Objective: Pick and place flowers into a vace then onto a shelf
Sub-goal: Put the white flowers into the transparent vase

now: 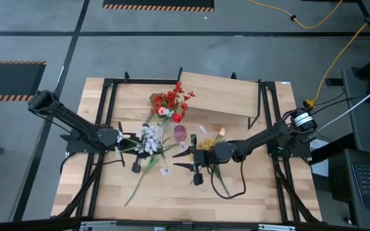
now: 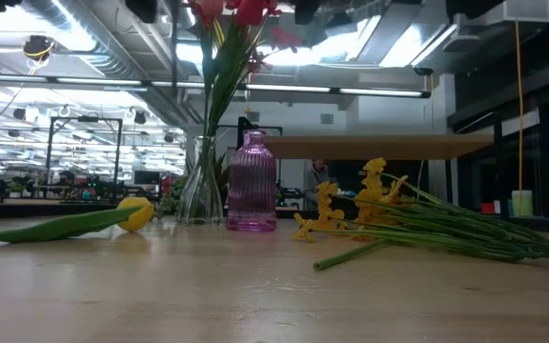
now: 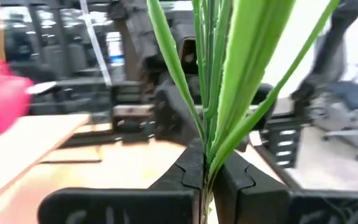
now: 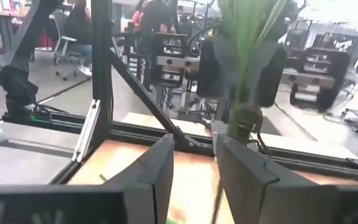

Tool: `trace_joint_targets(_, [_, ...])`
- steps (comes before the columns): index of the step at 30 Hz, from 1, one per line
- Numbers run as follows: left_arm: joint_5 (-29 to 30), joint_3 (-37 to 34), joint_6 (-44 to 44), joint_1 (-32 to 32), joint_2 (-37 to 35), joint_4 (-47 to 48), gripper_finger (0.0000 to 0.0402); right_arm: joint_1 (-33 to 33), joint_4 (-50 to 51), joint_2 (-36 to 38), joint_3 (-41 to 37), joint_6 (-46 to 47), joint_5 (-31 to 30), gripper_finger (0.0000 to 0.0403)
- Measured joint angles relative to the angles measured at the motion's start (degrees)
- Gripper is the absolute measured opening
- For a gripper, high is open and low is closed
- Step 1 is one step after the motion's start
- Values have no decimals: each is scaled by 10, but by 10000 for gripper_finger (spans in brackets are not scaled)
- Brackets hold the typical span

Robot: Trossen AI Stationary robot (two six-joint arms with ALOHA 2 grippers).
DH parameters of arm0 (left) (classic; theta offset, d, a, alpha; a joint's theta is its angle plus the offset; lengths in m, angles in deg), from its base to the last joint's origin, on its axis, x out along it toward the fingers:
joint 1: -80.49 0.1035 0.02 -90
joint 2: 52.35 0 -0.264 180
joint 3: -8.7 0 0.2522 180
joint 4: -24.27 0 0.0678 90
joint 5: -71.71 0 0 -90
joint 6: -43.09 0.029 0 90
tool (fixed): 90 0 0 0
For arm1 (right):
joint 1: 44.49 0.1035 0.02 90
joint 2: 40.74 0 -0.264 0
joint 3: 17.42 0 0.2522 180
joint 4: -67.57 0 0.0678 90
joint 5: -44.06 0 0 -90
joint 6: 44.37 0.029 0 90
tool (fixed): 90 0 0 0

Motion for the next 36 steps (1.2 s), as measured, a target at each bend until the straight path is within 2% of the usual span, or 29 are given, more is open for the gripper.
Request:
trace_joint_targets(4, [68, -15, 43, -23, -50, 23, 6, 0, 22, 9, 0, -1, -2, 90])
trace_joint_targets(9, [116, -47, 86, -30, -116, 18, 6, 0, 43, 9, 0, -30, -10, 11])
trace_joint_targets(14, [140, -73, 114, -1, -162, 9, 6, 0, 48, 9, 0, -28, -11, 15])
trace_joint_targets(18, [126, -100, 153, 47, -166, -51, 7, 0, 49, 9, 0, -28, -11, 4])
trace_joint_targets(21, [83, -129, 151, 88, -165, -109, 9, 0, 50, 9, 0, -28, -10, 7])
trace_joint_targets(24, [71, -154, 145, 125, -165, -152, 6, 0, 50, 9, 0, -27, -10, 8])
trace_joint_targets(29, [57, -166, 138, 173, -163, -157, 6, -1, 53, 5, 0, -18, -11, 4])
trace_joint_targets(36, [9, -166, 107, 232, -150, -158, 6, -2, 51, -5, 0, -13, -11, 2])
